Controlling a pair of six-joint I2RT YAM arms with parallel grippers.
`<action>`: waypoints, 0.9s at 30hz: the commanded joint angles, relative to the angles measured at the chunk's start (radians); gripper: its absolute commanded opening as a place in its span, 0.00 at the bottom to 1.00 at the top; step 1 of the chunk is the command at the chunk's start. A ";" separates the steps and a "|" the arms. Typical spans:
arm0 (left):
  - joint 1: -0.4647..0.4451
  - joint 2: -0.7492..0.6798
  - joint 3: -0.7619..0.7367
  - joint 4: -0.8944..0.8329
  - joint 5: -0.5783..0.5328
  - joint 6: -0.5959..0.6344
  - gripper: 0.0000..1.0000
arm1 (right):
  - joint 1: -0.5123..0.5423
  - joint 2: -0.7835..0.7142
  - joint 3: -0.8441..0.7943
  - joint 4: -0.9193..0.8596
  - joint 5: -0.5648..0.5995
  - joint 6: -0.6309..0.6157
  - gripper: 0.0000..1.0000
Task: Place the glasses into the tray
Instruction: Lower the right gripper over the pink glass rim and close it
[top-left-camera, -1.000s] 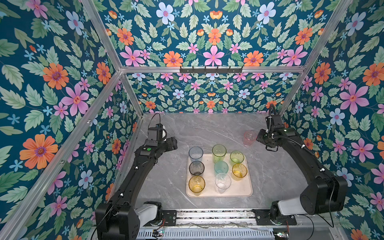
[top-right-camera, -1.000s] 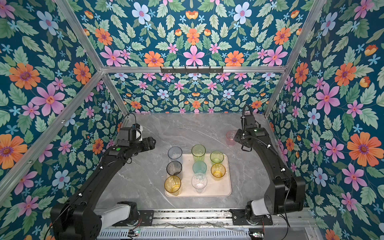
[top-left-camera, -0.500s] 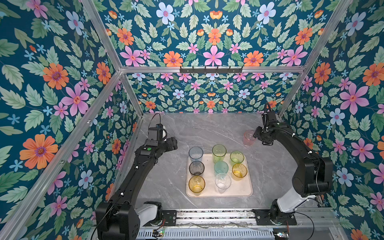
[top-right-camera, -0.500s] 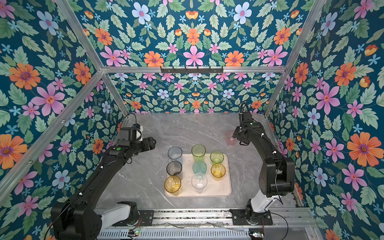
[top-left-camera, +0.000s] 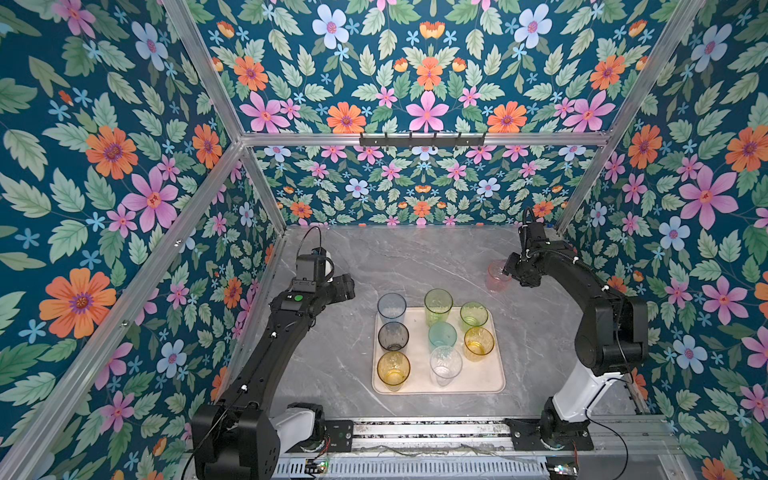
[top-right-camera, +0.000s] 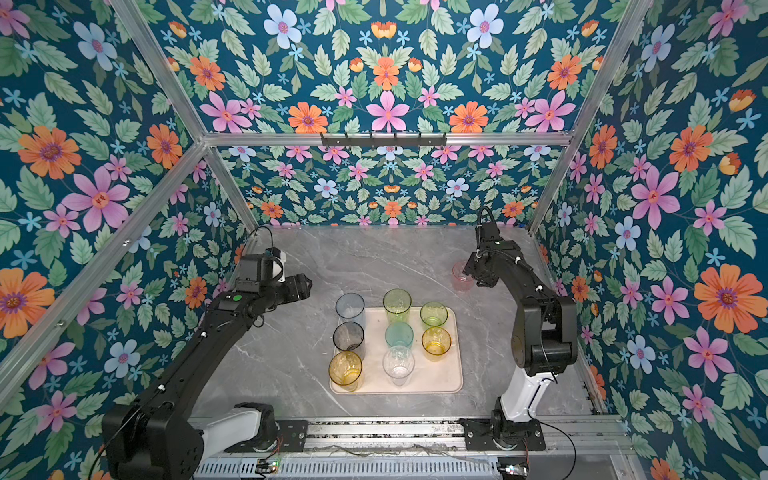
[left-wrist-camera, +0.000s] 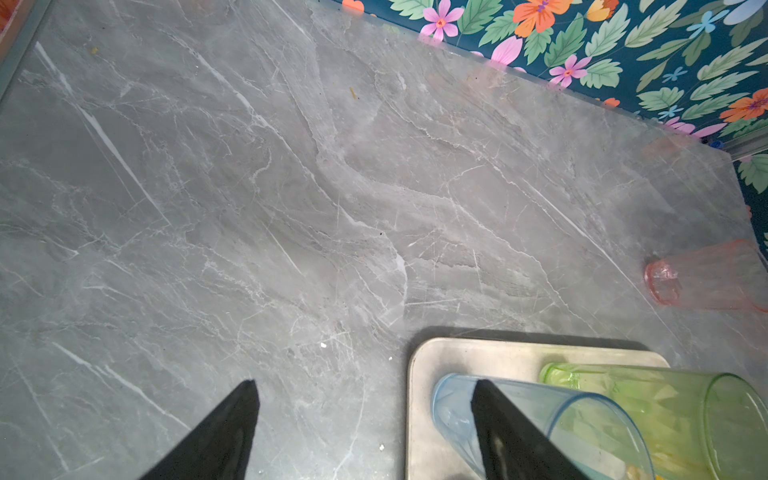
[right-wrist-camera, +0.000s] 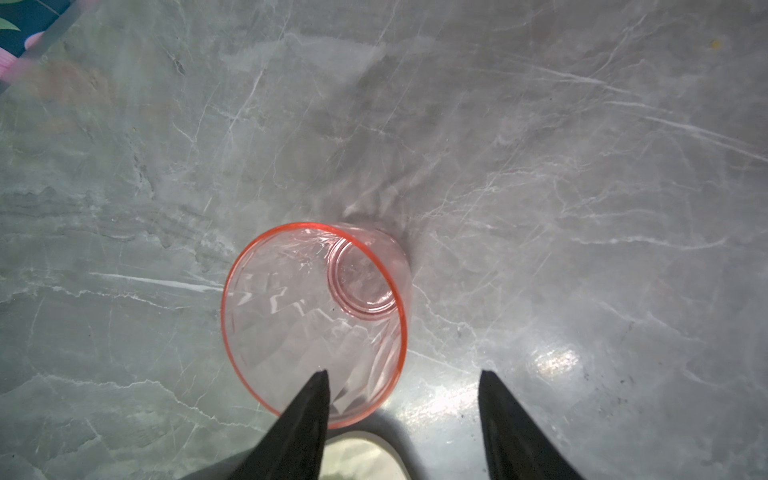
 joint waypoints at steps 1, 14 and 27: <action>0.001 -0.002 0.002 0.007 -0.009 0.001 0.83 | -0.001 0.016 0.014 -0.004 0.000 -0.009 0.59; 0.001 -0.002 0.003 0.006 -0.008 0.002 0.83 | -0.008 0.068 0.033 0.000 -0.015 -0.015 0.53; 0.001 0.000 0.003 0.006 -0.008 0.003 0.83 | -0.012 0.103 0.038 -0.003 -0.019 -0.022 0.46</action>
